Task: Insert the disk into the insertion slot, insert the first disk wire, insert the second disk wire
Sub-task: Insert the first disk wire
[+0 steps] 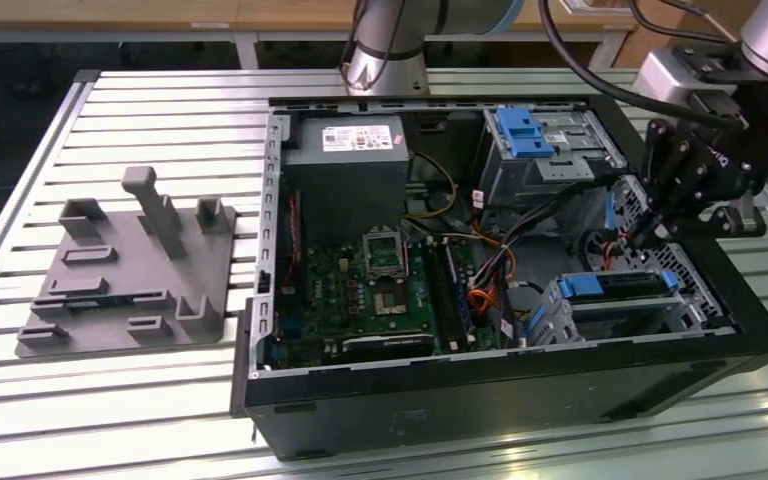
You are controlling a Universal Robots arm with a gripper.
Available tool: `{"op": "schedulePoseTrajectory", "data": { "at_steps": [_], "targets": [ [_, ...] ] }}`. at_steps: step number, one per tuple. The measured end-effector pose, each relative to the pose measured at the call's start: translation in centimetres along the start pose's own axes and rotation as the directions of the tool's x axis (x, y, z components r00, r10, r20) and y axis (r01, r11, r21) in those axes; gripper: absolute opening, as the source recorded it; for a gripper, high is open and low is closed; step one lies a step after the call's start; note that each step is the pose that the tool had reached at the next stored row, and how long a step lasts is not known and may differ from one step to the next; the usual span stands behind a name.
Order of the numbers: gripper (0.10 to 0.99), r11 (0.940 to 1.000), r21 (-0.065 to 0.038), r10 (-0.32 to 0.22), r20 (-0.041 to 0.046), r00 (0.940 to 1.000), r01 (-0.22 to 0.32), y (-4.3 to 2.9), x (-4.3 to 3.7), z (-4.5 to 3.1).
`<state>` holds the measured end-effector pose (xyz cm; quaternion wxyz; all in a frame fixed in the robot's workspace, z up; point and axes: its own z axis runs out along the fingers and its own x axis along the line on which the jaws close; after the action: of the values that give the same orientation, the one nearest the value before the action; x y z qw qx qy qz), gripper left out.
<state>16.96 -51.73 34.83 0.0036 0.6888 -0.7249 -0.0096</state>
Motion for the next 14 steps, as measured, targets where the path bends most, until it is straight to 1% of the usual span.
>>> {"op": "schedulePoseTrajectory", "data": {
  "at_steps": [5,8,14],
  "targets": [
    [0.165,1.0,0.0,-0.005,0.0008,1.0,0.005,0.39,0.63,0.01],
    [0.165,1.0,0.0,-0.008,0.0038,1.0,0.008,0.42,0.96,0.0],
    [0.165,1.0,-0.001,-0.008,0.0234,0.9997,0.008,0.15,1.52,0.0]
  ]
}}
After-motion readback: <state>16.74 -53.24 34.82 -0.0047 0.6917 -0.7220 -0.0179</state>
